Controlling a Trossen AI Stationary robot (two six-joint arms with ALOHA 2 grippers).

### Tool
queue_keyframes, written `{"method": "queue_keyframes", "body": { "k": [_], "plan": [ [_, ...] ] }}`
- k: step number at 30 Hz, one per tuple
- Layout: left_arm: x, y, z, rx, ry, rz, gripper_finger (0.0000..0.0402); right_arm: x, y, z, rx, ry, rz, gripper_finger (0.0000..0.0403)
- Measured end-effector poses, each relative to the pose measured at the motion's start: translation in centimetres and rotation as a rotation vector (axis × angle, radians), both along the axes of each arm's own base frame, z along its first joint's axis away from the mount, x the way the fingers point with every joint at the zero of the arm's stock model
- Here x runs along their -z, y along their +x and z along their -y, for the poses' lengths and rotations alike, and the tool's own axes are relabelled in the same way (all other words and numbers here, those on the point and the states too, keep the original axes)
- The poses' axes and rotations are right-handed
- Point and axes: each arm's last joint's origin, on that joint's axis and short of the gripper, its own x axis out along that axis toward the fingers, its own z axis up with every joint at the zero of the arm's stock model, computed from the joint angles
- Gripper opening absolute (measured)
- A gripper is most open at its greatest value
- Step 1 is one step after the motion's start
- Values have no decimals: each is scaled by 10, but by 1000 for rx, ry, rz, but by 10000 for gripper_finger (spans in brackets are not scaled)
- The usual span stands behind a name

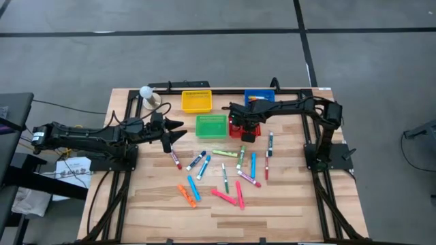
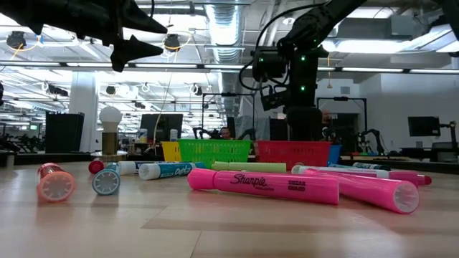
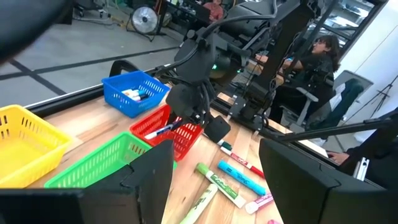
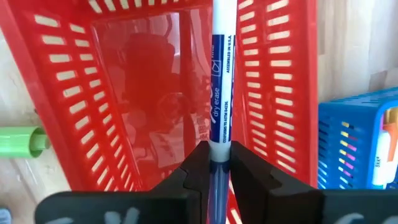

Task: Pick & Place Markers
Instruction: Put the small blue marker into the red bin, then put the small green marker into the red bin

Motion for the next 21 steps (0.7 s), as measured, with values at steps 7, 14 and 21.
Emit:
{"method": "queue_keyframes", "body": {
  "k": [7,14,21],
  "plan": [
    [0,0,0,0,0,2,236,0,0,0,0,0,0,53],
    [0,0,0,0,0,3,236,0,0,0,1,-1,0,81],
    [0,0,0,0,0,3,236,0,0,0,3,-3,-3,99]
  ]
}}
